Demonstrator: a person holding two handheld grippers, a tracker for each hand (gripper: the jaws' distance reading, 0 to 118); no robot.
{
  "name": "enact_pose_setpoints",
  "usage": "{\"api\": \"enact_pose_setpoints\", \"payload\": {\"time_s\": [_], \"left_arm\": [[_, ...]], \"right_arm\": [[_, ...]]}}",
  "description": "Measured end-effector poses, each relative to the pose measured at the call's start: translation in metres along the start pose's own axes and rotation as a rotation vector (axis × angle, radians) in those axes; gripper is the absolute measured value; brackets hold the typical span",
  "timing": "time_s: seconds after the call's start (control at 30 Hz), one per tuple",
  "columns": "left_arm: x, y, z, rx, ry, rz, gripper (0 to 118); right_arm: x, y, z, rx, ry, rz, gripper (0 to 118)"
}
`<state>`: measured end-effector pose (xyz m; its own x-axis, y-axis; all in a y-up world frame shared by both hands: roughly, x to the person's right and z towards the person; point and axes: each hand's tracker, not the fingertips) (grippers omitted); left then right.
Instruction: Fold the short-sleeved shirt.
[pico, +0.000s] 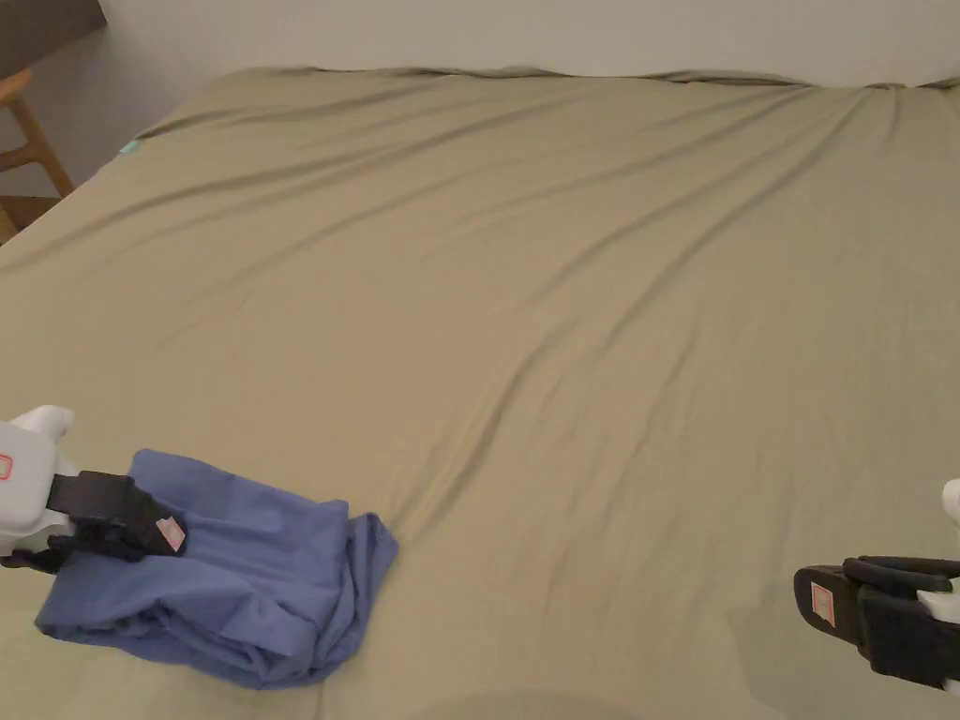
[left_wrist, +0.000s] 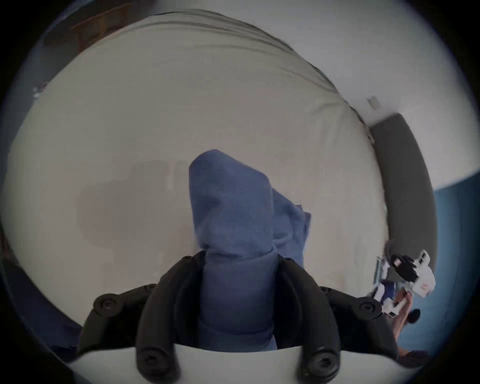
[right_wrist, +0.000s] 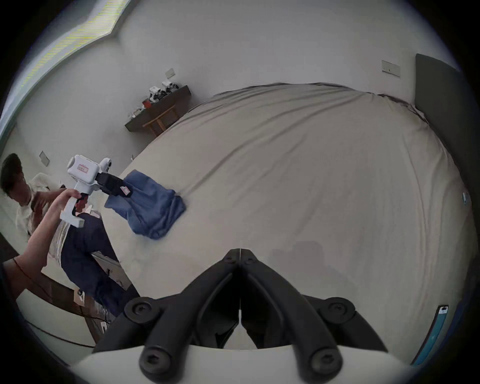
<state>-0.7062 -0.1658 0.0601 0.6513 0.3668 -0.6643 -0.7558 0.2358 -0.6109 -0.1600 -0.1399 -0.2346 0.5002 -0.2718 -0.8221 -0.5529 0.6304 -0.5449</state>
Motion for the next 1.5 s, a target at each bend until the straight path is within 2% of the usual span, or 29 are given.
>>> {"api": "enact_pose_setpoints", "payload": {"time_s": [0.07, 0.17, 0.23, 0.27, 0.3, 0.37, 0.47, 0.5, 0.53, 0.57, 0.6, 0.67, 0.77, 0.93, 1.03, 1.13, 1.2, 1.27, 1.47, 1.5], "left_arm": [[-0.021, 0.005, -0.001, -0.014, 0.028, 0.031, 46], [-0.049, 0.008, -0.015, -0.033, -0.001, 0.162, 48], [-0.052, 0.003, -0.019, 0.025, 0.134, 0.135, 82], [-0.052, 0.000, -0.016, 0.064, 0.189, 0.074, 87], [-0.054, -0.002, -0.010, 0.090, 0.247, 0.031, 87], [-0.059, -0.005, 0.009, 0.122, 0.207, 0.130, 87], [-0.052, -0.012, 0.055, 0.339, 0.248, 0.160, 86], [-0.037, -0.020, 0.073, 0.450, 0.281, 0.085, 76], [-0.017, -0.027, 0.089, 0.540, 0.349, -0.002, 47], [0.007, -0.039, 0.101, 0.597, 0.410, -0.051, 2], [0.027, -0.045, 0.113, 0.646, 0.411, -0.070, 2], [0.066, -0.059, 0.134, 0.737, 0.300, -0.112, 2], [0.132, -0.081, 0.148, 0.887, 0.305, -0.217, 2], [0.246, -0.126, 0.151, 1.086, 0.242, -0.349, 2], [0.305, -0.141, 0.147, 1.163, 0.302, -0.426, 2], [0.348, -0.150, 0.145, 1.203, 0.205, -0.440, 2], [0.372, -0.154, 0.142, 1.224, 0.236, -0.465, 2], [0.390, -0.157, 0.140, 1.230, 0.253, -0.491, 2], [0.409, -0.161, 0.137, 1.205, 0.188, -0.504, 2], [0.413, -0.161, 0.137, 1.196, 0.177, -0.508, 3]], "right_arm": [[-0.006, 0.002, -0.005, -0.014, -0.003, 0.014, 2], [-0.010, 0.003, -0.012, -0.032, -0.006, 0.027, 2], [-0.014, 0.003, -0.014, -0.044, -0.004, 0.032, 2], [-0.013, 0.003, -0.015, -0.048, -0.002, 0.035, 2], [-0.013, 0.003, -0.014, -0.049, -0.002, 0.038, 2], [-0.013, 0.003, -0.011, -0.043, 0.000, 0.038, 2], [-0.005, 0.005, -0.003, -0.017, 0.004, 0.031, 2], [-0.004, 0.005, 0.002, -0.002, -0.002, 0.033, 2], [0.000, 0.005, 0.010, 0.020, -0.010, 0.038, 2], [0.002, 0.006, 0.018, 0.041, -0.021, 0.036, 2], [0.005, 0.007, 0.027, 0.070, -0.033, 0.035, 2], [0.013, 0.007, 0.050, 0.127, -0.068, 0.032, 2], [0.027, 0.008, 0.090, 0.228, -0.132, 0.022, 2], [0.051, 0.009, 0.167, 0.439, -0.315, 0.021, 2], [0.062, 0.010, 0.209, 0.567, -0.427, 0.028, 2], [0.072, 0.011, 0.242, 0.688, -0.516, 0.026, 2], [0.078, 0.014, 0.257, 0.751, -0.565, 0.035, 2], [0.083, 0.018, 0.268, 0.786, -0.594, 0.042, 2], [0.095, 0.026, 0.281, 0.857, -0.580, 0.044, 2], [0.094, 0.026, 0.281, 0.865, -0.577, 0.050, 10]]}}
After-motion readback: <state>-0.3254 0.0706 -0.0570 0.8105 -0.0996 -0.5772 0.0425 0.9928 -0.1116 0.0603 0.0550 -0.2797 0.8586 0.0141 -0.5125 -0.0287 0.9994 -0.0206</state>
